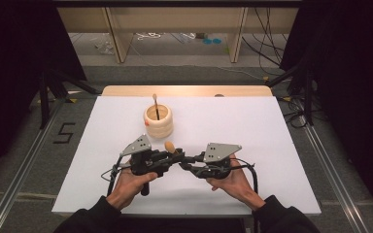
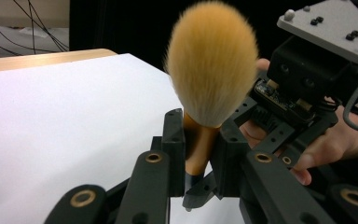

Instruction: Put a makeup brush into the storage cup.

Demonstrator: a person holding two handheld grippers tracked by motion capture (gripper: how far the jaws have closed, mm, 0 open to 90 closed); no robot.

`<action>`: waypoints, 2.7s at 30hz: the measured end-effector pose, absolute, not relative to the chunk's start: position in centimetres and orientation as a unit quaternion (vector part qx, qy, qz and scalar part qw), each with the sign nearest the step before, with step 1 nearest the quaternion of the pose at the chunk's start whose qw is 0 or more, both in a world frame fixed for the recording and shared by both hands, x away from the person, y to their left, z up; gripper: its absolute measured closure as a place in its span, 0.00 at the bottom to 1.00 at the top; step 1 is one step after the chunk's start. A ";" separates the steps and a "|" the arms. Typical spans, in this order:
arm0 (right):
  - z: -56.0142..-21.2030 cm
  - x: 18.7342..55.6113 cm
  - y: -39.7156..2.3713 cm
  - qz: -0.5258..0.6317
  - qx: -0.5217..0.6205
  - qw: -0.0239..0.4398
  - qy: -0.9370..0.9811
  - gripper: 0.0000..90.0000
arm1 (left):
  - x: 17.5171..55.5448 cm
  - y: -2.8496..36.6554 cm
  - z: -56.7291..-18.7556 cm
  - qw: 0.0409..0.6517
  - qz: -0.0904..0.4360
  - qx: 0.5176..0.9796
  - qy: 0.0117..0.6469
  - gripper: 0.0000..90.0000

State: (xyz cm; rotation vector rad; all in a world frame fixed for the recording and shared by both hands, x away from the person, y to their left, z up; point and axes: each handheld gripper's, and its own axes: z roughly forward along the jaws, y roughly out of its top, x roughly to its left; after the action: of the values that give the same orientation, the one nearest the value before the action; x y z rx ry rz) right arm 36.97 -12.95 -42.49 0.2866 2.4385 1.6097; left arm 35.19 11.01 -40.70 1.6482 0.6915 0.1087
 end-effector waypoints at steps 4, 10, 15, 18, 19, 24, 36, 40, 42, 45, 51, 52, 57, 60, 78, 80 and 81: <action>-42.7 37.0 -12.9 0.537 0.101 0.101 0.831 0.85 | 35.2 11.1 -40.5 0.623 0.048 0.721 0.299 0.86; -43.1 37.1 -12.9 0.531 0.102 0.093 0.836 0.87 | 35.1 11.0 -40.2 0.613 0.055 0.732 0.294 0.86; -43.3 37.2 -12.8 0.527 0.104 0.092 0.838 0.86 | 35.1 11.0 -40.1 0.609 0.059 0.734 0.294 0.86; -43.5 37.3 -12.9 0.512 0.109 0.080 0.848 0.87 | 35.2 11.0 -39.8 0.614 0.060 0.730 0.295 0.86; -43.5 37.3 -12.9 0.516 0.111 0.082 0.845 0.88 | 35.2 11.0 -39.8 0.617 0.060 0.728 0.293 0.86; -43.4 37.2 -12.9 0.516 0.110 0.074 0.846 0.88 | 35.1 10.8 -39.7 0.619 0.062 0.727 0.291 0.86; -43.1 37.3 -13.2 0.567 0.139 0.047 0.810 0.88 | 37.5 12.1 -39.9 0.588 0.231 0.754 0.180 0.80; -43.1 37.3 -13.2 0.563 0.138 0.044 0.813 0.88 | 37.4 12.1 -39.9 0.595 0.239 0.743 0.193 0.83; -43.1 37.3 -13.1 0.563 0.138 0.044 0.814 0.88 | 37.3 12.1 -39.9 0.595 0.244 0.740 0.198 0.85; -43.1 37.3 -13.1 0.566 0.140 0.041 0.811 0.88 | 35.7 10.7 -40.5 0.643 0.079 0.716 0.261 0.85; -43.1 37.3 -13.1 0.564 0.140 0.040 0.813 0.88 | 35.4 10.6 -40.6 0.642 0.075 0.713 0.271 0.86; -43.2 37.3 -13.1 0.565 0.140 0.040 0.812 0.88 | 35.4 10.6 -40.6 0.642 0.076 0.713 0.271 0.86; -43.1 37.3 -13.0 0.565 0.137 0.046 0.813 0.85 | 37.3 12.0 -40.0 0.599 0.239 0.742 0.183 0.86; -43.2 37.3 -13.0 0.557 0.145 0.062 0.815 0.73 | 37.3 12.1 -39.9 0.590 0.243 0.746 0.192 0.86; -43.1 37.6 -14.3 0.514 0.190 0.098 0.831 0.40 | 38.4 15.2 -39.5 0.507 0.316 0.758 0.261 0.86; -43.1 37.6 -14.3 0.512 0.194 0.098 0.831 0.39 | 38.6 15.4 -39.5 0.510 0.305 0.762 0.257 0.86; -43.1 37.6 -14.3 0.512 0.195 0.099 0.830 0.38 | 38.7 15.5 -39.5 0.508 0.302 0.765 0.256 0.86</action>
State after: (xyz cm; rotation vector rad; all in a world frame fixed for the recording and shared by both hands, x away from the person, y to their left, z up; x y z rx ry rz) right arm 37.60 -14.35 -43.13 0.5769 2.4556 1.5149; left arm 38.70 15.55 -39.49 1.8427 0.6159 0.7279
